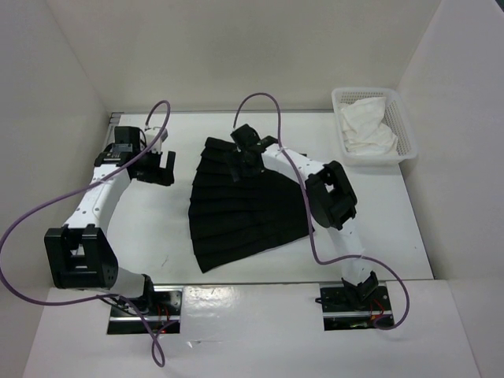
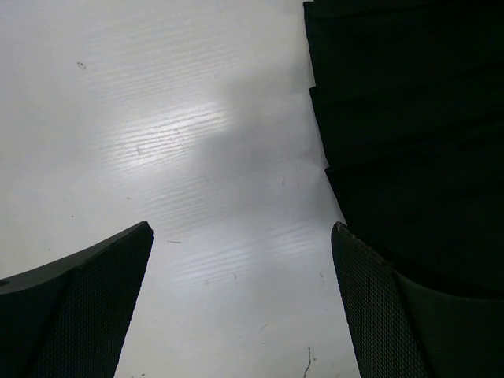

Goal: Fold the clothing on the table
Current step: Fold the skirt

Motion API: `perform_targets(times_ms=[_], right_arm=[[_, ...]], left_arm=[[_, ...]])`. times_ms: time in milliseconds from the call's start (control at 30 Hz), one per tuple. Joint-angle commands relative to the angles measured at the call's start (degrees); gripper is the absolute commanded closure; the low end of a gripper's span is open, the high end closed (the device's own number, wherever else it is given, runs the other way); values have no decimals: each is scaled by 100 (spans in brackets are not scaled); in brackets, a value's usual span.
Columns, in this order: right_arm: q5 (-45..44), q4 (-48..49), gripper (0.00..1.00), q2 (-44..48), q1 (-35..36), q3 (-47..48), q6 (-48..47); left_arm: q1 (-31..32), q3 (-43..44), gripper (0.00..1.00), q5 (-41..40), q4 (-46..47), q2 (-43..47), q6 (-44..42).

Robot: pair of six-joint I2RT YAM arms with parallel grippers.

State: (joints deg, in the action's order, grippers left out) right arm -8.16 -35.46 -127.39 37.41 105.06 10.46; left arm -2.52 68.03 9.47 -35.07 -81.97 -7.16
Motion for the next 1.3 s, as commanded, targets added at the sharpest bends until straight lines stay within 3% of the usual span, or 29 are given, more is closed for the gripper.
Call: perform_targets(times_ms=[0,300,600,1267], right_arm=[[-230,21,1,-110,-119,437,377],[34,84,1,-531,-699,1016,721],[148,-259,1,-1068,-805,1439,616],[-555,-136,1,-243,-805,-107,624]], left_arm=[[-134,-35,0,327,237,103,21],[-134,-141,0,248,343,112,-31],[-134,-194,0,195,343,112,-31],[-134,-194,0,248,343,217,-31]])
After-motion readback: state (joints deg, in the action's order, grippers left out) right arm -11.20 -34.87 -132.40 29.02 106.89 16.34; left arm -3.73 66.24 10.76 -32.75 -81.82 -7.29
